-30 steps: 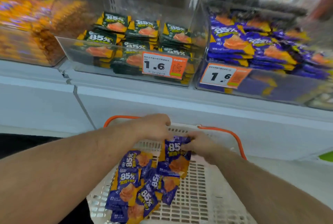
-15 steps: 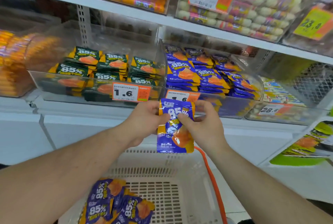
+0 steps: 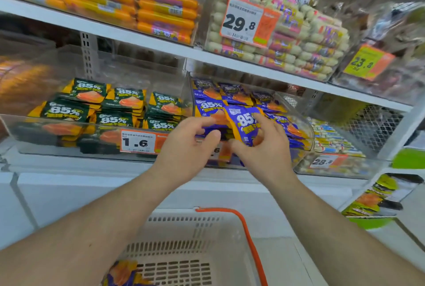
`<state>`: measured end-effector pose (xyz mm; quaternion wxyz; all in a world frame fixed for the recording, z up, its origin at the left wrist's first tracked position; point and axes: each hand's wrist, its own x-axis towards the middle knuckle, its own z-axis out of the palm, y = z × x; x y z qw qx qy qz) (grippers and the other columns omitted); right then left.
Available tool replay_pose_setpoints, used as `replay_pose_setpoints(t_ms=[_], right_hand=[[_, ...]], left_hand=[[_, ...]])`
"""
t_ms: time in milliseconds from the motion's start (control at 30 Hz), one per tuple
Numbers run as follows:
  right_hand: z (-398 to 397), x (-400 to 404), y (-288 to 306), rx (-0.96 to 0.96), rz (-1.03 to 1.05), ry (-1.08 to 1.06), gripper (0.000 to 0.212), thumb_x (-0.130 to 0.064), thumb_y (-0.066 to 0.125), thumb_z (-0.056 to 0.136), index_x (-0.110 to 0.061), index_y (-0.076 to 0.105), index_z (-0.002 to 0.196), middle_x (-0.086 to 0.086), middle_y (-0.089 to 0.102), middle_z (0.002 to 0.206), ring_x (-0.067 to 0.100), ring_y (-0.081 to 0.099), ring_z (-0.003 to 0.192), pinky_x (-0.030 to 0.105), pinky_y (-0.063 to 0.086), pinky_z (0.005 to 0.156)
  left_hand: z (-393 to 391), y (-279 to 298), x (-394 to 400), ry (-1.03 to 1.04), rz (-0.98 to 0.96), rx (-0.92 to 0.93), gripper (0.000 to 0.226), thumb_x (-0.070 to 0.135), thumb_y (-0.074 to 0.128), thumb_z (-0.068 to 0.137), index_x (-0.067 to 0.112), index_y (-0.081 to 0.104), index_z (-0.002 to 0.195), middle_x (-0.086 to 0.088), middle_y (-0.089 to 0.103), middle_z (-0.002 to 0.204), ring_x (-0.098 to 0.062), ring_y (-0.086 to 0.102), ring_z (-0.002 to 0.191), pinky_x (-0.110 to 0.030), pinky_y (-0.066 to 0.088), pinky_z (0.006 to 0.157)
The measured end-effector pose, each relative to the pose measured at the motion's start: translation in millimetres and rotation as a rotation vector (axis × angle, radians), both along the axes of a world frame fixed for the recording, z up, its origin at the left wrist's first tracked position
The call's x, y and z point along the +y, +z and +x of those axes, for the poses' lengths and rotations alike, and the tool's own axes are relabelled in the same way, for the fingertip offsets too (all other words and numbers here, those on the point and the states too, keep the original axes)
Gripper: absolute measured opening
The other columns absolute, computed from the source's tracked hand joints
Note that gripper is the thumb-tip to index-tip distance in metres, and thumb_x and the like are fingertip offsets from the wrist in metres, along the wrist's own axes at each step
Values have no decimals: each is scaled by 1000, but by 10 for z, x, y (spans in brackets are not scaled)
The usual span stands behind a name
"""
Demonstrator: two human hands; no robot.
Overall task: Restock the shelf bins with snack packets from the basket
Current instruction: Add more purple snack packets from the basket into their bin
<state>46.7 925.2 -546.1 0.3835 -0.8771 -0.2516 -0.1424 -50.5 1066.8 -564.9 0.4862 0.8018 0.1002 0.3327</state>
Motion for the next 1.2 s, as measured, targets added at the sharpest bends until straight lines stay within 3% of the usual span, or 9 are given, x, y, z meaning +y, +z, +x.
replay_pose_setpoints(t_ms=[67, 233, 467, 600, 733, 833, 967, 1067, 1200], right_hand=[[314, 23, 135, 52, -29, -67, 78, -55, 72, 61, -30, 57, 133, 6, 59, 121, 26, 52, 119, 43, 44, 100], [786, 198, 374, 155, -144, -82, 74, -59, 72, 71, -28, 56, 136, 3, 56, 140, 24, 50, 129, 41, 42, 105], [978, 418, 276, 213, -378, -46, 48, -61, 49, 90, -28, 69, 117, 3, 66, 123, 30, 55, 118, 44, 46, 100], [1067, 410, 161, 149, -451, -27, 42, -38, 42, 97, -29, 57, 136, 2, 50, 147, 31, 44, 134, 46, 38, 110], [1069, 364, 134, 145, -484, -58, 44, -34, 41, 98, -32, 51, 141, 2, 45, 151, 31, 41, 135, 45, 39, 108], [926, 329, 109, -56, -393, -137, 47, -35, 38, 93, -26, 58, 134, 7, 50, 144, 34, 39, 132, 46, 31, 106], [427, 302, -178, -666, 21, 47, 28, -24, 50, 78, -12, 70, 93, 11, 61, 103, 30, 47, 98, 37, 31, 79], [12, 430, -594, -644, 81, 311, 14, -17, 53, 77, -10, 65, 79, 9, 58, 82, 27, 46, 82, 33, 24, 69], [-307, 607, -1563, -274, -115, 504, 21, -19, 44, 81, -9, 57, 67, 7, 56, 65, 30, 50, 66, 40, 40, 63]], left_hand=[[37, -68, 168, 106, 370, 57, 50, 32, 59, 90, 17, 55, 137, -1, 54, 137, -17, 49, 125, -35, 39, 106], [68, -306, 251, 145, 582, 319, 69, 28, 65, 87, 23, 37, 150, -2, 24, 161, -27, 39, 139, -44, 27, 110], [73, -283, 281, 149, 557, 315, 72, 27, 63, 89, 26, 30, 153, 5, 19, 162, -21, 34, 141, -38, 22, 111], [59, -271, 258, 141, 572, 341, 71, 30, 60, 91, 27, 26, 154, 7, 12, 163, -19, 30, 143, -35, 17, 113], [74, -262, 262, 128, 567, 328, 73, 27, 61, 90, 25, 26, 154, 6, 12, 163, -19, 30, 142, -35, 18, 113], [22, -273, 257, 145, 523, 230, 66, 18, 66, 85, 16, 41, 146, -5, 27, 158, -28, 41, 135, -44, 31, 110], [-99, -457, 250, 105, 726, 20, 36, 15, 57, 75, 8, 63, 110, -11, 56, 110, -30, 60, 89, -38, 50, 75], [-250, -655, 277, -121, 650, 405, 28, 17, 56, 83, 16, 63, 110, -1, 59, 107, -25, 59, 91, -33, 47, 77], [-471, -1052, 456, -326, 593, 1003, 25, 19, 55, 90, 22, 61, 115, -1, 60, 119, -20, 57, 103, -34, 47, 90]])
